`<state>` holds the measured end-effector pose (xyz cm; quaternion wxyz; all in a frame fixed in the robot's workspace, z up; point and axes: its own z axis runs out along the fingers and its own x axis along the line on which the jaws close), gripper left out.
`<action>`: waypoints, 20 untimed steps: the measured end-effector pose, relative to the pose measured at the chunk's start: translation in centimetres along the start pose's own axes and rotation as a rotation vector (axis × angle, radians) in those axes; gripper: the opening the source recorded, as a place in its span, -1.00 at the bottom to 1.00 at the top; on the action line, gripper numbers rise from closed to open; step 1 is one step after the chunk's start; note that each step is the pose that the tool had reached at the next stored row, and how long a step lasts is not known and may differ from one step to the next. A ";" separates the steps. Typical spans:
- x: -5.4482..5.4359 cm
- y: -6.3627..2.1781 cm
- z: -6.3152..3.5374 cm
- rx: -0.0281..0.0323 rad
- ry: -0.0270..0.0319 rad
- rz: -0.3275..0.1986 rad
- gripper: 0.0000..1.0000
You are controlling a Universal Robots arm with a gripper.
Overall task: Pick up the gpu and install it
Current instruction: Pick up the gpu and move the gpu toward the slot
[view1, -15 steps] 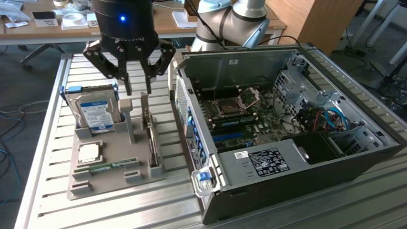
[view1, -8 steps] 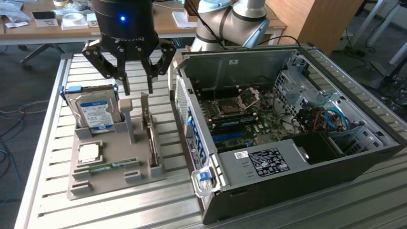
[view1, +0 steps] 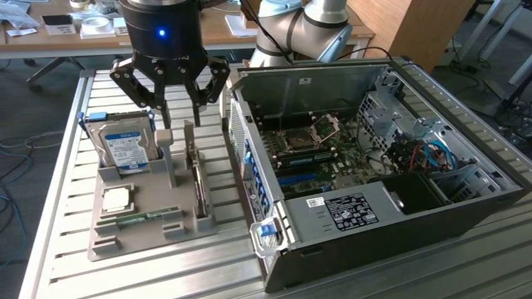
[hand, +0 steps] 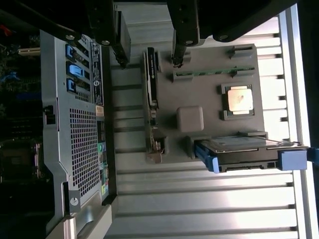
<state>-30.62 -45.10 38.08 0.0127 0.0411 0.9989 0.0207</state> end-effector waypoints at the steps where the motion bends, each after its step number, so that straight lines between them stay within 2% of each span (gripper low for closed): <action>1: 0.0 -0.01 0.19 0.0001 0.0000 0.000 -0.06; 20: 0.0 -0.56 3.33 0.0000 0.0000 0.000 -0.06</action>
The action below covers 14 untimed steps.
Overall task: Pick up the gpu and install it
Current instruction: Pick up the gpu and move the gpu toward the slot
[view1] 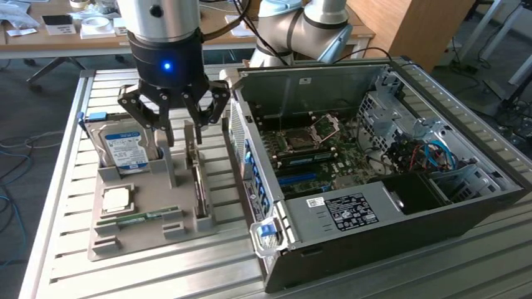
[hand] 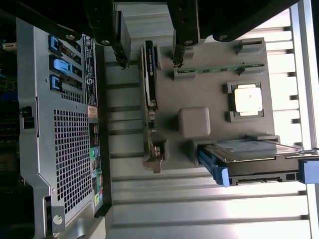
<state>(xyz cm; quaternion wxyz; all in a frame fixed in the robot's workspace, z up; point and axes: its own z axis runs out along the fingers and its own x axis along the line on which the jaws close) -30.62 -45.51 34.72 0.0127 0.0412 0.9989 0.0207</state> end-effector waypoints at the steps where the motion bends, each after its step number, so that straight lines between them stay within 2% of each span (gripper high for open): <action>1: 0.0 -0.01 0.18 0.0000 0.0000 0.000 -0.06; 5: 0.0 -0.02 0.34 0.0001 0.0000 0.000 -0.06; 14: 0.0 -0.08 1.94 0.0000 -0.0001 0.000 -0.06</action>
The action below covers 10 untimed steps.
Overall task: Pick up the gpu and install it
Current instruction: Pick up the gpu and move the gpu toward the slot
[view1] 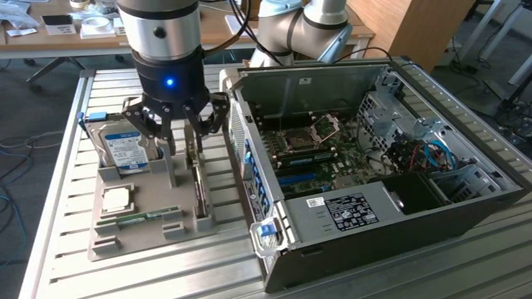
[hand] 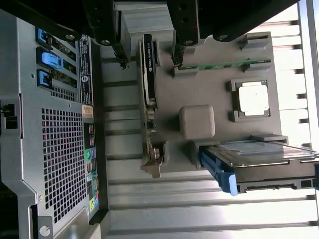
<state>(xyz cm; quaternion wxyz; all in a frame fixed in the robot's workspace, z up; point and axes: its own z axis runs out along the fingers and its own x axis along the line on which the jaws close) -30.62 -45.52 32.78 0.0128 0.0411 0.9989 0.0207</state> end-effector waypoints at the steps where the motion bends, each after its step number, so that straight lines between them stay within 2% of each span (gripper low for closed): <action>1: 0.0 -0.01 0.18 0.0001 0.0000 0.000 -0.06; 10: -0.3 -0.03 1.34 0.0000 0.0000 0.000 -0.06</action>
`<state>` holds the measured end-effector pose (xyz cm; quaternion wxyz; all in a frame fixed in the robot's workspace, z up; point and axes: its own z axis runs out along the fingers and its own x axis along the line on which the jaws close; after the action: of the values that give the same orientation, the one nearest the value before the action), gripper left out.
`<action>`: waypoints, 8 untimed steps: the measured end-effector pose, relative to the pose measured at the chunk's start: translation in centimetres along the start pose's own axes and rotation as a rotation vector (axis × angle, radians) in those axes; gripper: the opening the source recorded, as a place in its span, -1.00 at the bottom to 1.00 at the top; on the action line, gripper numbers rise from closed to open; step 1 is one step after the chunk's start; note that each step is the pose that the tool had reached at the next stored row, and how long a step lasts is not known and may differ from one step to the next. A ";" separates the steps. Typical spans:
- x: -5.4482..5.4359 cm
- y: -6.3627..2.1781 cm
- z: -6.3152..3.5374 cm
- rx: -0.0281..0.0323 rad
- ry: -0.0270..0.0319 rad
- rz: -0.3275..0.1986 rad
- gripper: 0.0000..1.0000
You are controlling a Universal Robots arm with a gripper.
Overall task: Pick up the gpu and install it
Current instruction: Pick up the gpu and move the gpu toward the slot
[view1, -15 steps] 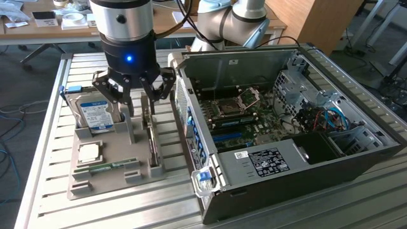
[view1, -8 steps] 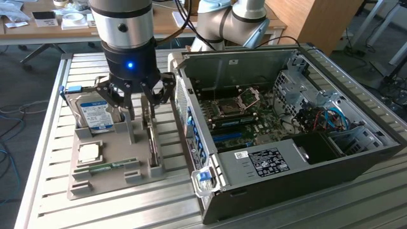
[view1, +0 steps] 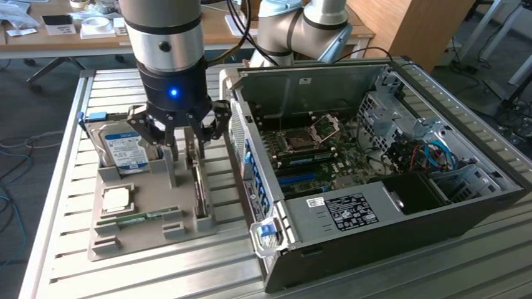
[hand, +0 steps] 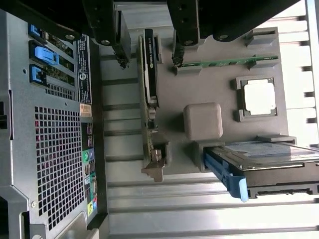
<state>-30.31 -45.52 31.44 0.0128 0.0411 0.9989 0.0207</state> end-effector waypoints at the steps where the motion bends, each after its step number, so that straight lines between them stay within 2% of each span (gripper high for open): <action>1: 0.0 0.00 0.18 0.0001 0.0000 0.000 -0.06; 8: -0.3 -0.03 1.46 0.0000 0.0000 0.000 -0.06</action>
<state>-29.95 -45.52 29.99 0.0128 0.0412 0.9989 0.0207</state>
